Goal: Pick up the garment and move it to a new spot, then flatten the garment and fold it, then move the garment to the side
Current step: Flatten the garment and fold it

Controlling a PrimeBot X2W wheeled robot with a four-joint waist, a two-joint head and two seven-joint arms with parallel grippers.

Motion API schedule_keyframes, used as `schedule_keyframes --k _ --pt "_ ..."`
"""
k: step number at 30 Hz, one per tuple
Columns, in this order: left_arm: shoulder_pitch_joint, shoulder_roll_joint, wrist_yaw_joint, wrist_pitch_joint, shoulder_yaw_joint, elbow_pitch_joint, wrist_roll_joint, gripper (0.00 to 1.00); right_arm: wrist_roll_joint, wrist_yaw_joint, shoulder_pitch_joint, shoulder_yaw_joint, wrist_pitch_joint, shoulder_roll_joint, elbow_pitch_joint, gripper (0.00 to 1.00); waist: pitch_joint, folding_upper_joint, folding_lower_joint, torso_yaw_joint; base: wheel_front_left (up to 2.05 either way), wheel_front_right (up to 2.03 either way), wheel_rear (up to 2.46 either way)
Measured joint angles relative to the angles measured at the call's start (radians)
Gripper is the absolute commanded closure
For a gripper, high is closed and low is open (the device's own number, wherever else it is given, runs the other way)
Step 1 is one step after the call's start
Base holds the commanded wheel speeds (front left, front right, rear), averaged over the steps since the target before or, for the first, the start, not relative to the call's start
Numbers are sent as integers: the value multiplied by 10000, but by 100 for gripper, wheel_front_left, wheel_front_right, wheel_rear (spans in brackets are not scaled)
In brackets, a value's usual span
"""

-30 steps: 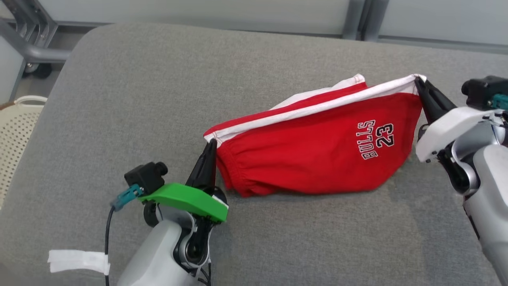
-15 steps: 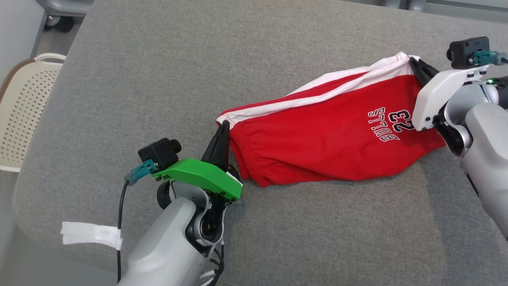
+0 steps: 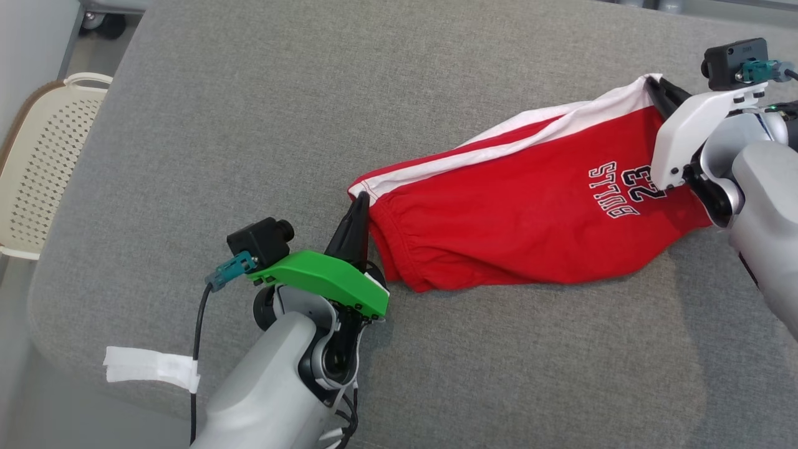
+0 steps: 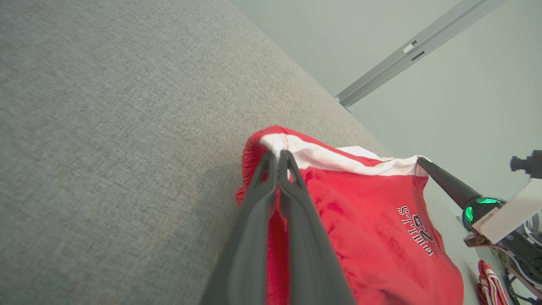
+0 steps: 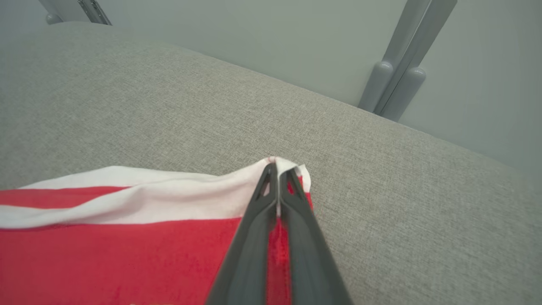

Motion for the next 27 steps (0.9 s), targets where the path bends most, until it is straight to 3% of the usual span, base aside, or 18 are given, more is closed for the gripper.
schedule_keyframes --k 1,2,3,4,5,6,7,10,23,27 --pt "-1 0 13 0 -2 4 0 95 56 0 -81 119 -63 -25 33 58 9 0 0 -3 0 0 0" --pt "-1 0 25 0 6 -2 0 73 125 0 -159 228 -123 -52 81 13 19 0 0 -7 0 0 0" --pt "-1 0 25 0 6 -2 0 59 125 0 -159 228 -123 -52 81 0 19 0 0 -7 0 0 0" --pt "-2 -2 56 0 27 -8 2 52 159 0 -228 337 -217 -77 119 0 29 0 0 -9 0 0 0" --pt "-2 -2 67 0 77 -10 8 52 190 0 -277 447 -318 -92 167 0 36 0 0 -12 0 0 0" --pt "-2 -2 102 0 144 -21 52 40 230 0 -323 525 -395 -96 238 0 40 0 0 -17 0 0 0" --pt "-2 0 140 0 192 -27 165 18 305 0 -371 583 -508 -98 311 0 44 0 0 -22 0 0 0" --pt "20 -2 142 0 282 -82 339 0 518 0 -530 782 -761 -125 445 0 38 0 0 -46 0 0 0" --pt "1023 46 38 0 1254 -731 2437 0 1649 0 -607 1697 -1406 -640 125 0 -323 0 0 -353 0 0 0" --pt "1316 299 0 -2 1505 -1181 3195 0 1956 0 -378 1977 -1404 -782 17 0 -563 0 0 -469 0 0 0"
